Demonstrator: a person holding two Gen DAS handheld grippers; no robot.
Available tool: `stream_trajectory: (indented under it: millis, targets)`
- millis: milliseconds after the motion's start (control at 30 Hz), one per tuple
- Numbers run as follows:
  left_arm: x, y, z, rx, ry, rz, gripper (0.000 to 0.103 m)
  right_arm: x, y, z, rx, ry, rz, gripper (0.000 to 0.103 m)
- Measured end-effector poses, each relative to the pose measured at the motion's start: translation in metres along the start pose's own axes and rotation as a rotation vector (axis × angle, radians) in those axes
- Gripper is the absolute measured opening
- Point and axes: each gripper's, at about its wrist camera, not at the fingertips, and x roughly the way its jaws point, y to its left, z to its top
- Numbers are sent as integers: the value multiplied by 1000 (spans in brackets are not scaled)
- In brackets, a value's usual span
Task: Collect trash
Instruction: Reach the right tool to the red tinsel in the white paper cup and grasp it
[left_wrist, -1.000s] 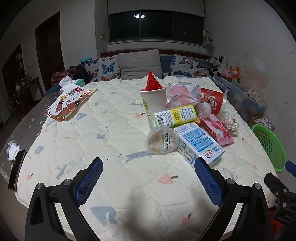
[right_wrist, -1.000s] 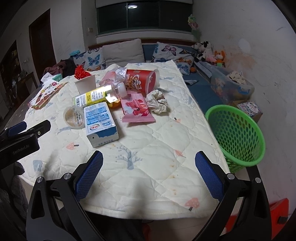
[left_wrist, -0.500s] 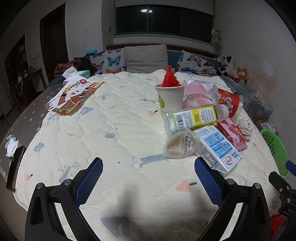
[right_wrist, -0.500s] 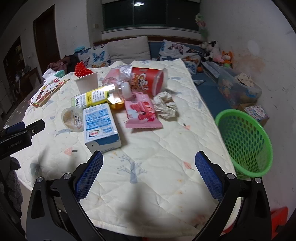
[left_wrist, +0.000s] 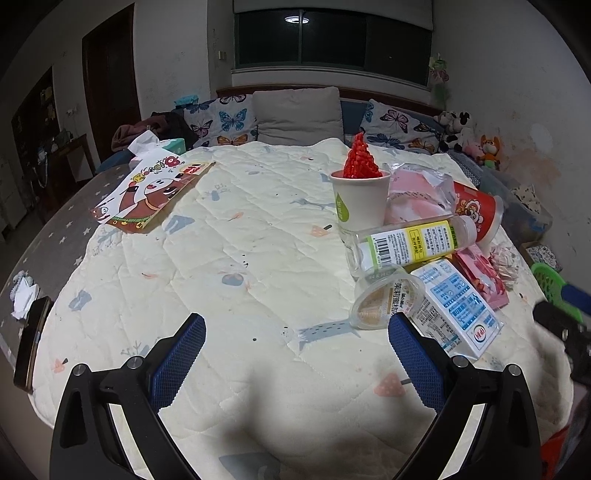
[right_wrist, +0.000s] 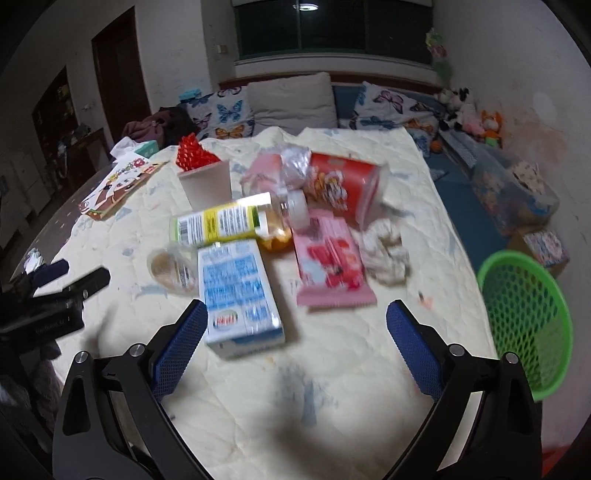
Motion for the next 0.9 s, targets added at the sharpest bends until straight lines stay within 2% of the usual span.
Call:
stream_trajectory:
  millis: [333,367,567,733,900]
  targets:
    - [10,3,-3,-5,22,-9,96,26,17,51,-39,-4,105,80]
    - [11,5,-4,-9,26,-9,96,30,21,58,-38,-1,127,76]
    - [14,13,-6,-26,36,-5,96,56,59,94,-92,3,242,67]
    - [16,21,-6,-30,38,-2,96,85,89,122,-130,11,261,61]
    - [21,29,-5,-37,45,-5,96,124,106,142,-136,64,270,54]
